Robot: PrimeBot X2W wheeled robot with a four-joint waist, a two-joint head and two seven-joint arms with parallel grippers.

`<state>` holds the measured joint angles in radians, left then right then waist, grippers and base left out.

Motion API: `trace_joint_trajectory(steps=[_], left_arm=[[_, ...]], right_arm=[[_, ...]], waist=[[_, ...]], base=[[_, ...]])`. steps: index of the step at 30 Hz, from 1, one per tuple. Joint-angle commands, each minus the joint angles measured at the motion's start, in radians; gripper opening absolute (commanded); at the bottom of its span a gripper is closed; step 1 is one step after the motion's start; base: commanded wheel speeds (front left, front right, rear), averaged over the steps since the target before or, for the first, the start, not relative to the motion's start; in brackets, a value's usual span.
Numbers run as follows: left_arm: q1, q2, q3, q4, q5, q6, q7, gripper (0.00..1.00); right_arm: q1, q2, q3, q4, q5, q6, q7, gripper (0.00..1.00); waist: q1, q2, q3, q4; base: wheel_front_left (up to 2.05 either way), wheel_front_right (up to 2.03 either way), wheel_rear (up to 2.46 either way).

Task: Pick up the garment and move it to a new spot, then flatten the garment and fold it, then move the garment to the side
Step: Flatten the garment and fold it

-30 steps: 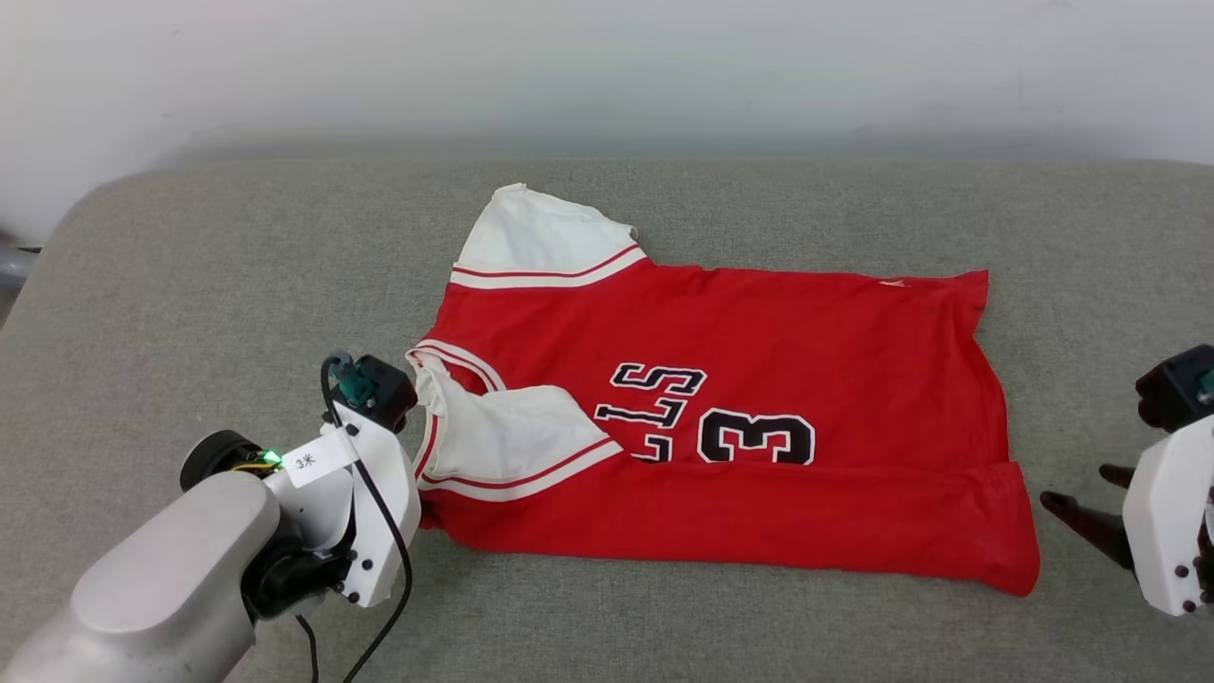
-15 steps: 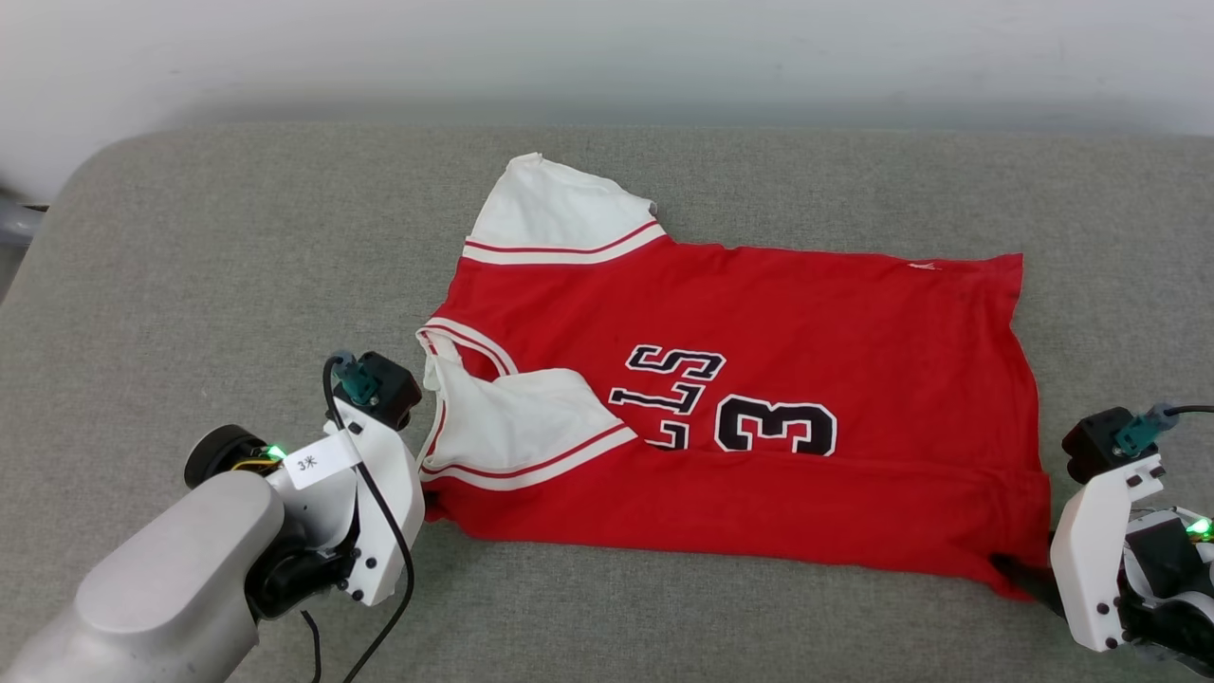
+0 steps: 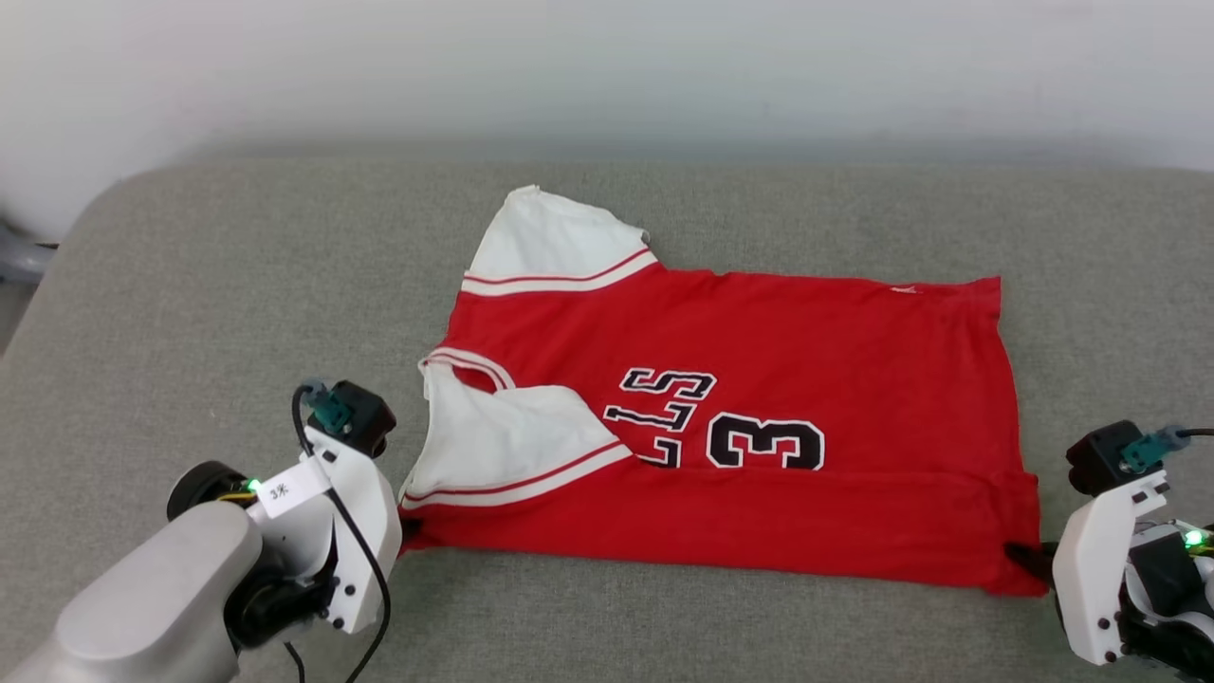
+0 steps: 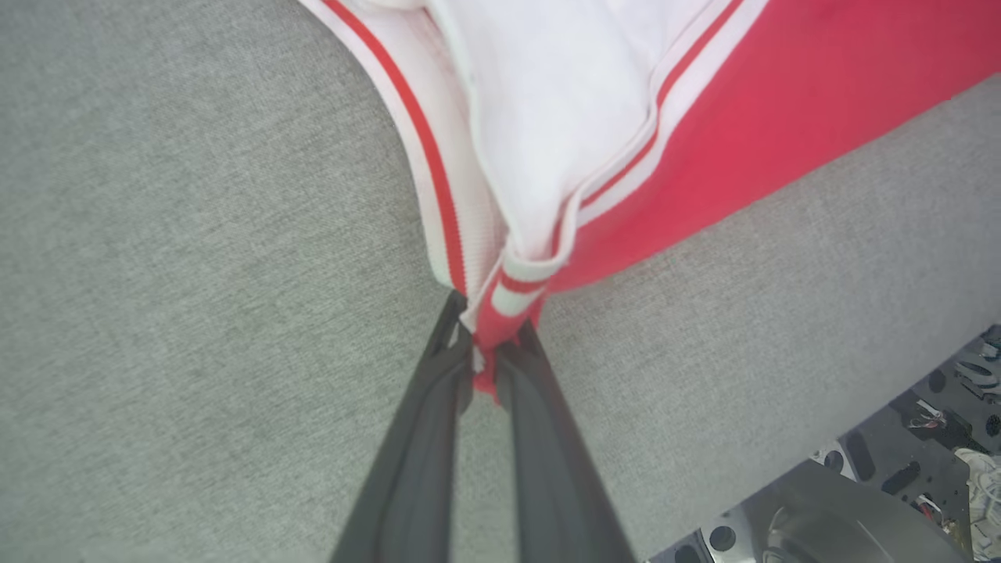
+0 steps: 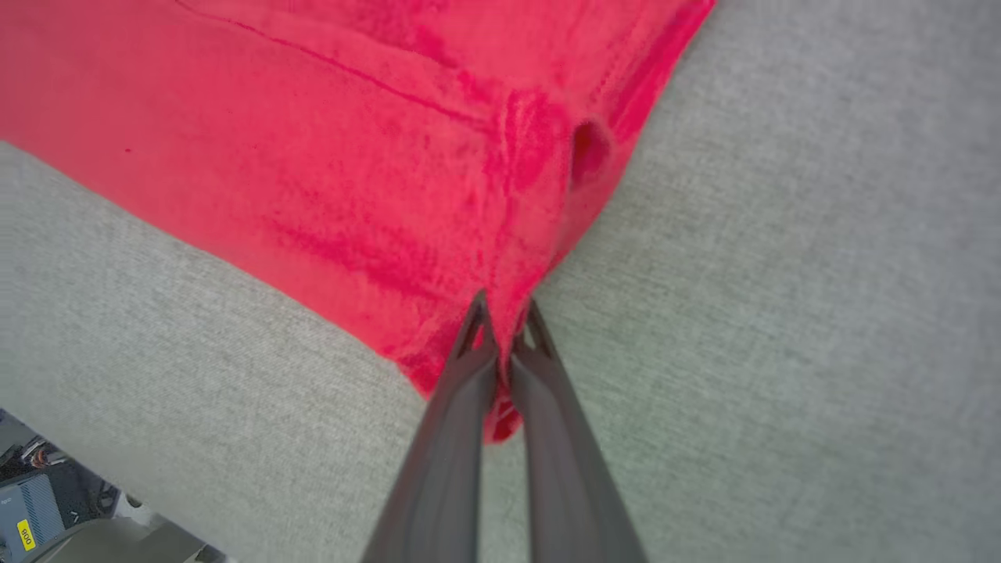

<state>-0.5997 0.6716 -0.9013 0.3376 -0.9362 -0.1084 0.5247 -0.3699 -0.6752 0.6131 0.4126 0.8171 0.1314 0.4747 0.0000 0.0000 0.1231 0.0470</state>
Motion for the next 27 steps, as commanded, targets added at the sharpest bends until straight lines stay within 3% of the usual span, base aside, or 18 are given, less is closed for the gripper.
trace_joint_trajectory(steps=[1, 18, 27], left_arm=[[0.028, 0.013, 0.001, -0.011, -0.009, 0.004, -0.001, 0.0], [0.192, 0.105, 0.008, -0.197, -0.076, 0.094, 0.002, 0.0], [0.219, 0.087, -0.006, -0.159, -0.091, 0.105, 0.006, 0.0]], right_arm=[[0.018, -0.021, 0.001, -0.019, 0.012, -0.002, -0.014, 0.0], [0.191, -0.124, -0.087, -0.172, 0.06, -0.002, -0.007, 0.0], [0.235, -0.076, -0.14, -0.151, 0.065, -0.002, 0.023, 0.0]], waist=[[0.0, 0.0, -0.027, -0.003], [0.0, 0.0, -0.088, -0.005], [0.0, 0.0, -0.036, -0.01]], base=[[0.0, 0.0, 0.0], [0.0, 0.0, 0.0], [0.0, 0.0, 0.0]])
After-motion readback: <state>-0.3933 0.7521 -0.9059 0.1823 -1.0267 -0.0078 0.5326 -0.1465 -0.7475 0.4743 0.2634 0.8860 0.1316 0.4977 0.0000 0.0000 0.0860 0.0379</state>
